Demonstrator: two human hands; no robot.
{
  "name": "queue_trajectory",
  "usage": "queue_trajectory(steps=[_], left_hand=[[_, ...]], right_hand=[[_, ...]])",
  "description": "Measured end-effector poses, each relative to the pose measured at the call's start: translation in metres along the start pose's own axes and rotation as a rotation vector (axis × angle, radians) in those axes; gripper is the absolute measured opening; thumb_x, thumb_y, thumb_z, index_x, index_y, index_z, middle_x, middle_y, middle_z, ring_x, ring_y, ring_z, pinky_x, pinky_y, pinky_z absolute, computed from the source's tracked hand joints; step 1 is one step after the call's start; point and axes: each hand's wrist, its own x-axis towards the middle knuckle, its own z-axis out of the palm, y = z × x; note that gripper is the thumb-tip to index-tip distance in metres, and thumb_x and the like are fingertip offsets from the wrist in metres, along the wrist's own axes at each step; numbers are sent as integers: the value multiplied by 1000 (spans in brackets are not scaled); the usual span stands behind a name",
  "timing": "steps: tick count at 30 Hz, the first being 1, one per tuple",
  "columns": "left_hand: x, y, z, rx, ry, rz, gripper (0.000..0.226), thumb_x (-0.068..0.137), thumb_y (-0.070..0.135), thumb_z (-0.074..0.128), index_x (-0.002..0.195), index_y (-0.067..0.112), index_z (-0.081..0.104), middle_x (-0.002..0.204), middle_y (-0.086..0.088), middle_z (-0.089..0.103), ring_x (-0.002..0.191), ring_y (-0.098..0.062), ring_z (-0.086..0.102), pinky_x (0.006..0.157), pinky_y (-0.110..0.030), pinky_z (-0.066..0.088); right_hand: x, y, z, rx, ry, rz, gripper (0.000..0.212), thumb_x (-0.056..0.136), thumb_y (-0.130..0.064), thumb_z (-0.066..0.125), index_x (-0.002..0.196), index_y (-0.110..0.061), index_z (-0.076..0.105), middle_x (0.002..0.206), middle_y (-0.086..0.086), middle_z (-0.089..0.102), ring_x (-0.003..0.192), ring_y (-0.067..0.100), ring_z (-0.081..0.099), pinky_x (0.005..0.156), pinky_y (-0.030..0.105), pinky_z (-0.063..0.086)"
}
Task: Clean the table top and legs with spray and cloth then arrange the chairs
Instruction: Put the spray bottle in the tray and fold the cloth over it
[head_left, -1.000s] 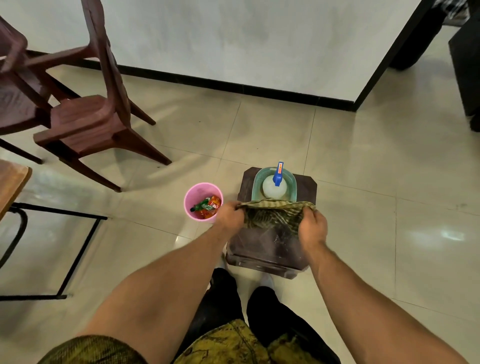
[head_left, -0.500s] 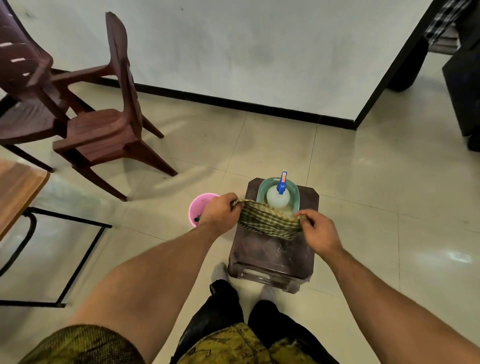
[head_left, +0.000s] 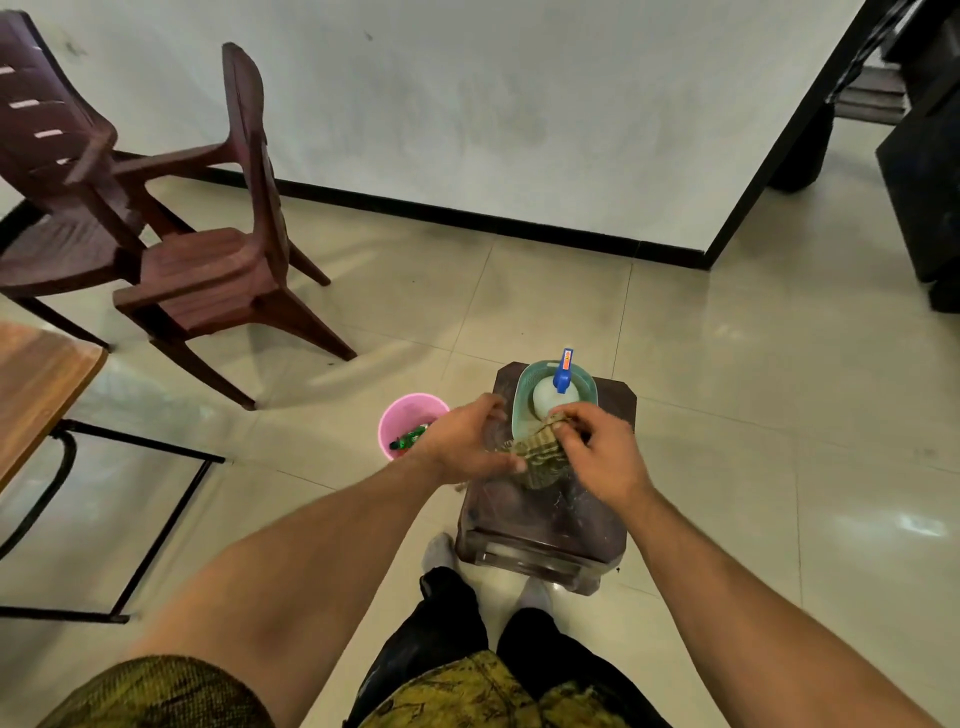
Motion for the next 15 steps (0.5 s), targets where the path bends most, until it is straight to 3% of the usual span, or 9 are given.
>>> queue_trajectory(steps=[2,4,8,11,12,15], left_hand=[[11,23,0,-72,-28,94,82,70,37,91,139,14,52,126,-1,67,113,-14,63,103,-33,51],[24,41,-4,6,-15,151,57,69,30,89,118,13,68,104,-6,74,95,-22,69,90,-39,56],[36,68,-23,246,-85,166,24,78,22,82,97,9,74,84,-6,68,77,-20,60,67,-30,43],[38,80,-39,218,-113,179,11,84,21,79,91,14,75,80,1,67,76,-14,61,64,-25,42],[38,82,-44,163,-108,175,7,86,19,78,90,14,75,81,0,69,77,-14,63,64,-24,45],[35,88,-64,38,-61,171,9,90,16,74,95,8,75,83,-1,73,74,-9,67,72,-26,56]], right_hand=[[5,-7,3,-71,-69,-53,19,93,-18,66,110,-23,71,96,-10,73,89,6,67,84,23,53],[10,-12,3,-47,-66,-18,15,92,-20,69,106,-25,67,86,-7,74,79,8,69,77,28,57],[15,-7,-2,127,28,102,16,88,-26,75,91,-25,59,71,-7,67,62,2,61,62,22,52],[14,6,-3,198,-106,175,3,91,-14,64,90,-17,65,80,0,66,75,16,60,71,35,50],[11,11,-2,167,-168,173,8,90,-10,62,93,-15,67,84,3,68,78,19,61,74,36,51],[1,24,6,52,-280,169,15,85,-5,64,85,-20,67,77,1,67,69,18,58,68,31,49]])
